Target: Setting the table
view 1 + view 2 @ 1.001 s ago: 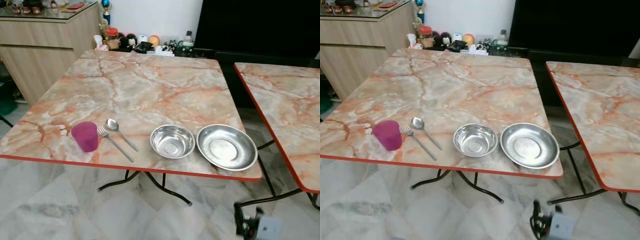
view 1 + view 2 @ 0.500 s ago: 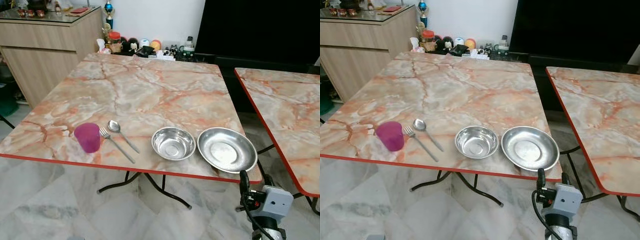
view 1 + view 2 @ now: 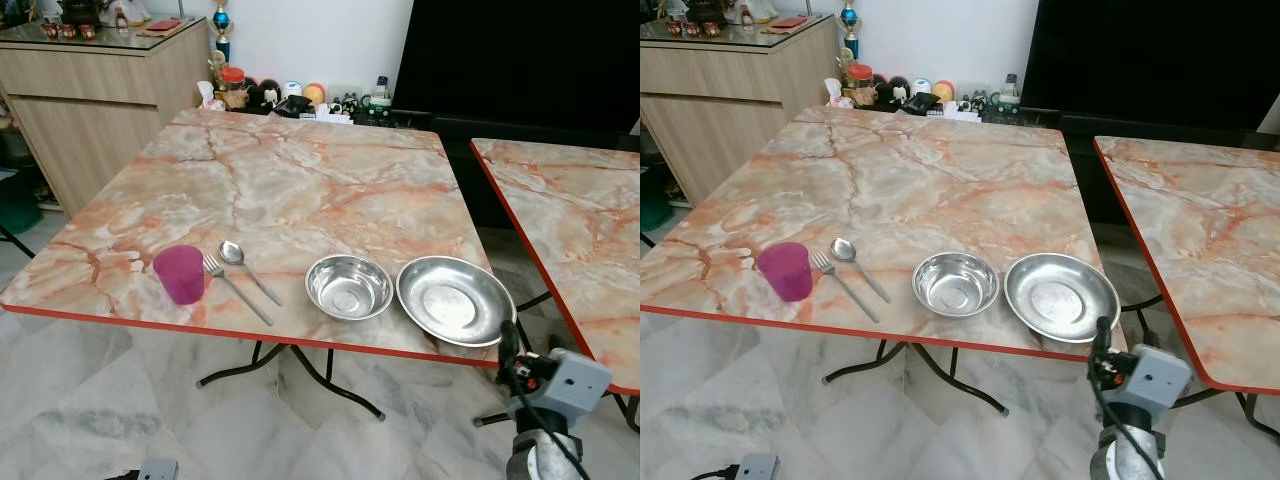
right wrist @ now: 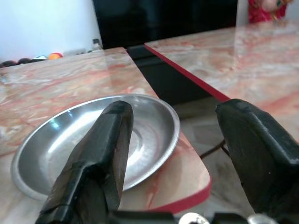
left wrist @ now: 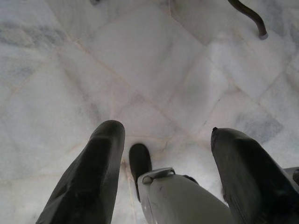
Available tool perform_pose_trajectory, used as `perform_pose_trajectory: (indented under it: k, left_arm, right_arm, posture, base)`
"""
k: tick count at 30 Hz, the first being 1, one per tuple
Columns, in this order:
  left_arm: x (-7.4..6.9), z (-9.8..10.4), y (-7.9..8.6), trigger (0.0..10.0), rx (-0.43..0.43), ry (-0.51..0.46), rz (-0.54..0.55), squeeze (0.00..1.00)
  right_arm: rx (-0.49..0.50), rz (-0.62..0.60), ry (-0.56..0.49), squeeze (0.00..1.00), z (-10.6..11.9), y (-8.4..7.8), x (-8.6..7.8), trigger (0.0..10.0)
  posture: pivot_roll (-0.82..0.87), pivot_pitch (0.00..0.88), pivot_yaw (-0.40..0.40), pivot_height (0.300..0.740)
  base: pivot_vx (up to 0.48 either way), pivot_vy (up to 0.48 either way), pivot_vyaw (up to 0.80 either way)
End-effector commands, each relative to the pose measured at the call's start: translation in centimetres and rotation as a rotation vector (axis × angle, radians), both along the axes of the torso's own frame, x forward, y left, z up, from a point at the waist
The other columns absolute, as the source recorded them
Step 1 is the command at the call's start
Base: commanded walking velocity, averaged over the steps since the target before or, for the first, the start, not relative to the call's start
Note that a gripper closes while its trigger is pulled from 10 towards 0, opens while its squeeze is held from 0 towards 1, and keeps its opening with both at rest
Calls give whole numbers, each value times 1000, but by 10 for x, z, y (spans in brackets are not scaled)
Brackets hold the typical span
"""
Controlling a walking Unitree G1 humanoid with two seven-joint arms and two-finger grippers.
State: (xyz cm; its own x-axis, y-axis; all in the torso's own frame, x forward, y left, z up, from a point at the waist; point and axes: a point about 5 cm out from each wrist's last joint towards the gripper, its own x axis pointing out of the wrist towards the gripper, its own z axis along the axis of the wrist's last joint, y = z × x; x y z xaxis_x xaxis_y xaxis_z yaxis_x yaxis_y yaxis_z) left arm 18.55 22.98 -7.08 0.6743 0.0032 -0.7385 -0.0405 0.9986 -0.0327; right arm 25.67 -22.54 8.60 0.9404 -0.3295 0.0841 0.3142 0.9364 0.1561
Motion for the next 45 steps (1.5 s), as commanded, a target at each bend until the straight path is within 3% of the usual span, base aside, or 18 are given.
perform_pose_trajectory:
  k: [1, 5, 11, 23, 38, 45]
  left_arm:
    - [-1, -1, -3, 10000, -14, 3, -4, 0]
    - [-4, -3, -7, 10000, -18, 9, -13, 0]
    - [-5, -4, -9, 10000, -23, 4, -10, 0]
    - [-4, -2, -3, 10000, -17, -15, 24, 0]
    - [-6, -2, -1, 10000, 2, -9, 27, 0]
    - [-7, -3, 0, 10000, -3, -10, 36, 0]
  right_arm:
    - [22, -24, -11, 0, 3, -3, 3, 10000]
    - [47, -20, -33, 0, 12, -2, 13, 10000]
    - [57, -11, -25, 0, 10, 0, 14, 10000]
    - [32, 40, -40, 0, 14, 13, 21, 10000]
    - [27, 33, -45, 0, 18, 10, 25, 10000]
    - [36, 8, -35, 0, 15, 5, 16, 10000]
  posture:
    - [-81, 0, -44, 740]
    - [-75, 0, -46, 740]
    - [-70, 4, -49, 740]
    - [-63, 23, -50, 740]
    - [-62, 46, -50, 740]
    - [-59, 61, -52, 740]
  base:
    - [0, 0, 0]
    - [0, 0, 0]
    - [0, 0, -717]
    - [165, 0, 0]
    - [254, 0, 0]
    - [0, 0, 0]
